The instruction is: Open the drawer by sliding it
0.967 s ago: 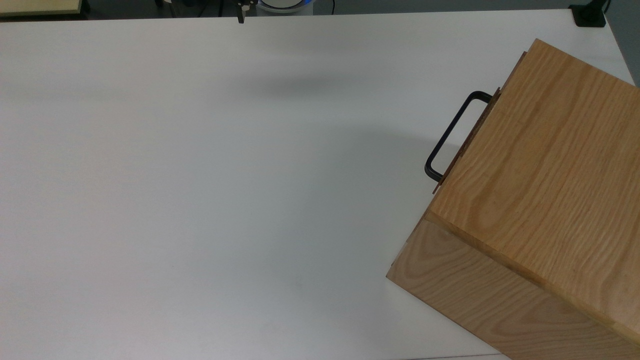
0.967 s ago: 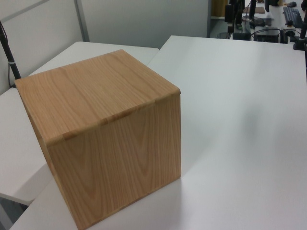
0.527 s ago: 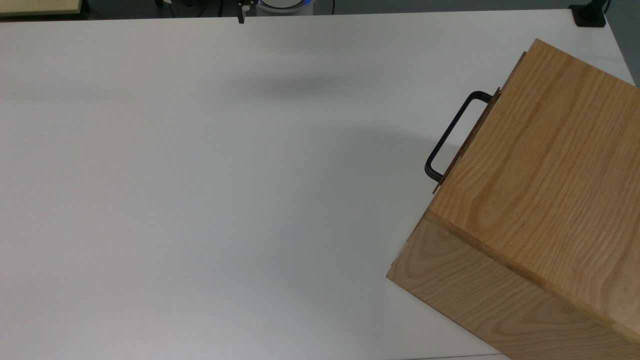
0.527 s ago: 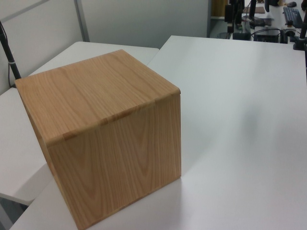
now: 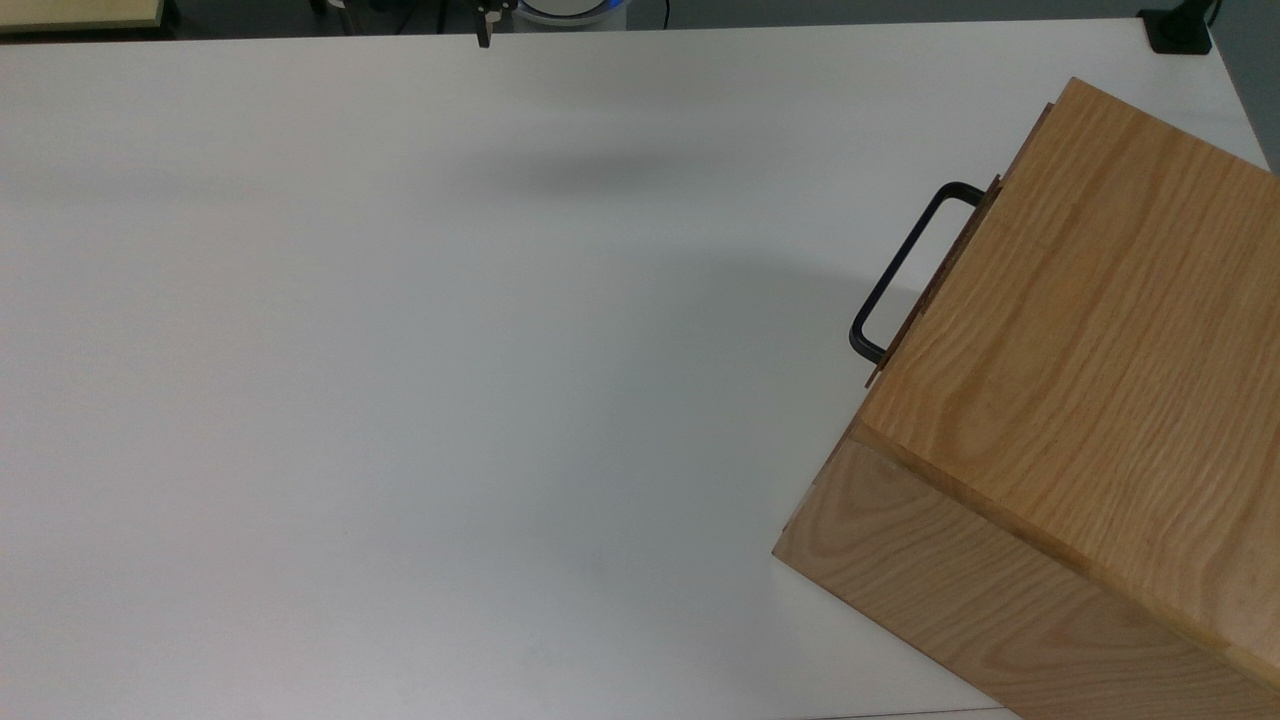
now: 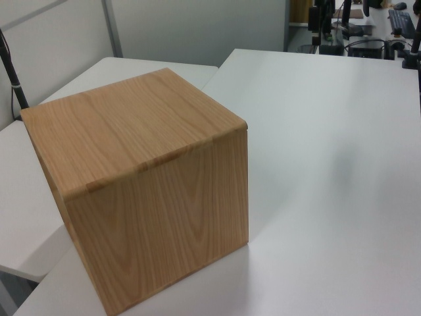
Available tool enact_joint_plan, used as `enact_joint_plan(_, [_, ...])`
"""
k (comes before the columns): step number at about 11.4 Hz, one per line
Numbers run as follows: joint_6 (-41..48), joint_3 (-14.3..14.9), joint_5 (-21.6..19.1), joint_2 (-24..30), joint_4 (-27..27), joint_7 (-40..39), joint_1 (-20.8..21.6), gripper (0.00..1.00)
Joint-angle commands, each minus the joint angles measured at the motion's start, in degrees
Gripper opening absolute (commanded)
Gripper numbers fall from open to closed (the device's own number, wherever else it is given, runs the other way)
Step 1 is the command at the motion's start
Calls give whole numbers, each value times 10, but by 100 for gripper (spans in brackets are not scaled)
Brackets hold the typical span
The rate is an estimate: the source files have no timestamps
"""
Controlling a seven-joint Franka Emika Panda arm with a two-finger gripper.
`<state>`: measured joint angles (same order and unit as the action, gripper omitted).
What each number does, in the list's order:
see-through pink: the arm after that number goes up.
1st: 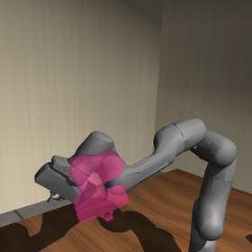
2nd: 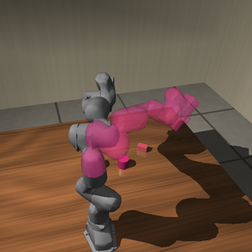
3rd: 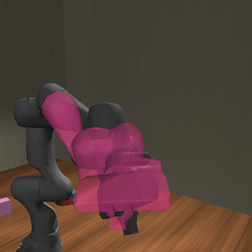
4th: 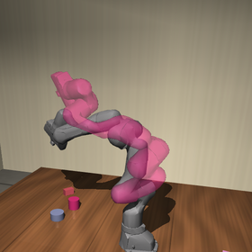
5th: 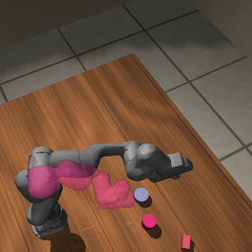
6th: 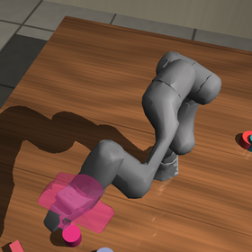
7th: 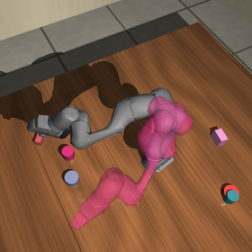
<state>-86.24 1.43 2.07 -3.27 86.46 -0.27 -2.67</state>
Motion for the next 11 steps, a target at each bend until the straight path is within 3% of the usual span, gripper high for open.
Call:
enact_joint_plan(1, [-13,8,-24,2,14,-11,18,100])
enact_joint_plan(4, [-14,9,-95,-10,13,14,40,96])
enact_joint_plan(6, [-57,17,-138,-29,13,98,72,96])
enact_joint_plan(7, [-87,39,-166,-39,12,141,101,96])
enact_joint_plan(11, [-204,94,-289,-68,6,230,189,78])
